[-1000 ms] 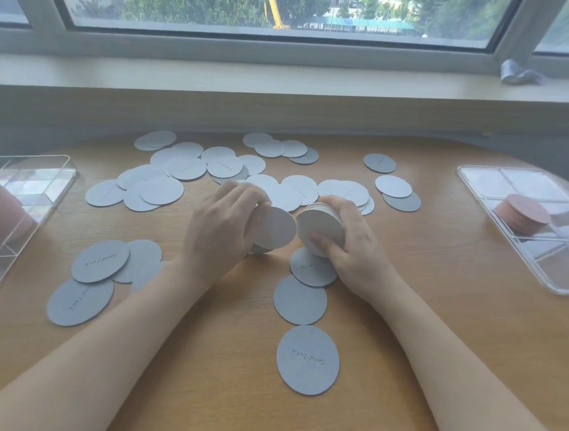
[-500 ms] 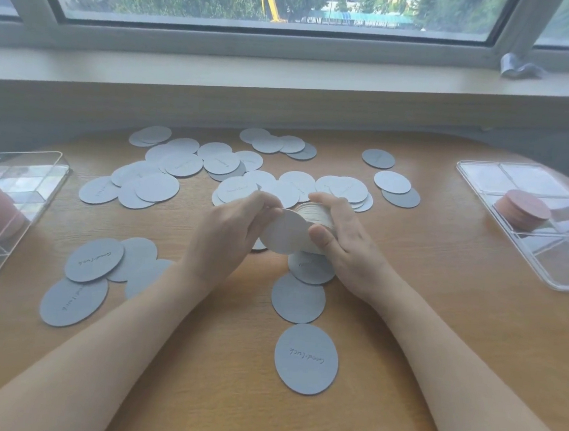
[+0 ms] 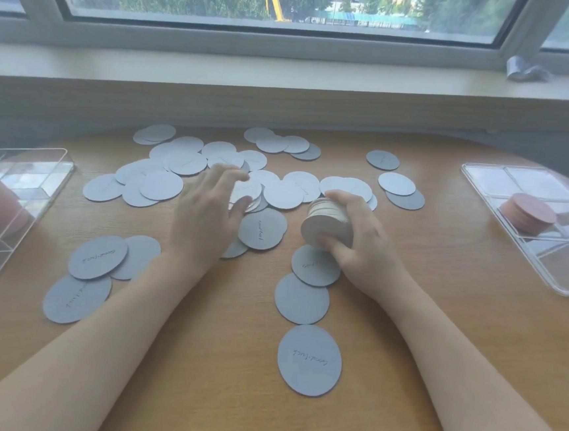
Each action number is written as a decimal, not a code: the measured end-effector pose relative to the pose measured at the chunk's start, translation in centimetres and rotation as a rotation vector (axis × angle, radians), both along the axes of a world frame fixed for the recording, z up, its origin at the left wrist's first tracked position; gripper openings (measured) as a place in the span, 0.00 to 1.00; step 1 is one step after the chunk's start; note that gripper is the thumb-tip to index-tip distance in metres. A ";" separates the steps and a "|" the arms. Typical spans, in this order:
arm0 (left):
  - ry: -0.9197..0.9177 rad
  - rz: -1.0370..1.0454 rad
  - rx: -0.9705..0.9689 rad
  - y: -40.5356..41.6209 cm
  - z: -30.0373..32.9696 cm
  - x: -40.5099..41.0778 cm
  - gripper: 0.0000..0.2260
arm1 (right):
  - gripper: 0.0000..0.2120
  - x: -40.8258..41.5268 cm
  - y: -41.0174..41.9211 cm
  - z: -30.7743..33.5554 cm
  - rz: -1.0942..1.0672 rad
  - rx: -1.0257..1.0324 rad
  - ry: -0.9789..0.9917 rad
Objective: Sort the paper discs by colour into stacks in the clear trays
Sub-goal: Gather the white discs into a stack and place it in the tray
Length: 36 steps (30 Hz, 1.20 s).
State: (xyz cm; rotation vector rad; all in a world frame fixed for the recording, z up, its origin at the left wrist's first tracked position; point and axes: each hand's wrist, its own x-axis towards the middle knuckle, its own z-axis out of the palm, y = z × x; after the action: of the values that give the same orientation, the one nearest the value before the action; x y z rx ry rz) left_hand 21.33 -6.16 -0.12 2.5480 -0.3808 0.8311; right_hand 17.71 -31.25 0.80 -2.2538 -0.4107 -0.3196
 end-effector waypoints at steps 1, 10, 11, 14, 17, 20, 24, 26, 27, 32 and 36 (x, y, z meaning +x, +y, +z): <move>0.088 0.040 0.035 0.6 -0.3 0.4 0.15 | 0.31 0.0 0.0 0.0 0.004 -0.014 0.019; 0.323 0.047 -0.019 1.4 -0.1 1.2 0.14 | 0.30 -0.1 0.0 0.0 -0.006 -0.010 0.024; 0.316 0.048 -0.027 1.4 -0.1 1.2 0.13 | 0.30 -0.1 0.0 0.0 -0.006 -0.012 0.023; 0.265 0.046 -0.050 1.5 0.0 1.1 0.11 | 0.30 -0.1 0.1 0.0 -0.008 -0.013 0.024; 0.206 0.061 -0.060 1.7 -0.1 1.0 0.10 | 0.30 -0.1 0.0 0.0 -0.012 -0.014 0.026; 0.118 0.130 -0.036 1.9 0.0 1.0 0.10 | 0.30 -0.1 0.1 0.0 -0.011 -0.015 0.027; -0.019 0.189 -0.074 1.7 0.3 0.7 0.09 | 0.29 -0.1 0.1 0.0 -0.010 -0.008 0.036; -0.052 0.191 -0.112 1.5 0.3 0.6 0.10 | 0.29 -0.1 0.0 0.0 -0.013 -0.011 0.041; -0.063 0.186 -0.130 1.4 0.3 0.4 0.11 | 0.30 -0.1 0.0 0.0 -0.012 -0.011 0.044; -0.063 0.031 -0.293 0.3 0.9 -0.5 0.11 | 0.29 -0.1 0.0 0.0 -0.002 0.010 0.094; 0.106 -0.216 -0.286 -1.1 0.9 -1.4 0.10 | 0.28 -0.3 0.0 0.1 0.012 0.023 0.113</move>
State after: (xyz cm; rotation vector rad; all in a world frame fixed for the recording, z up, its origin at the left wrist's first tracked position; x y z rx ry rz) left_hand 19.93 -7.22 0.78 2.2283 -0.4585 0.6193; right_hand 17.43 -31.22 0.87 -2.2336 -0.3587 -0.1891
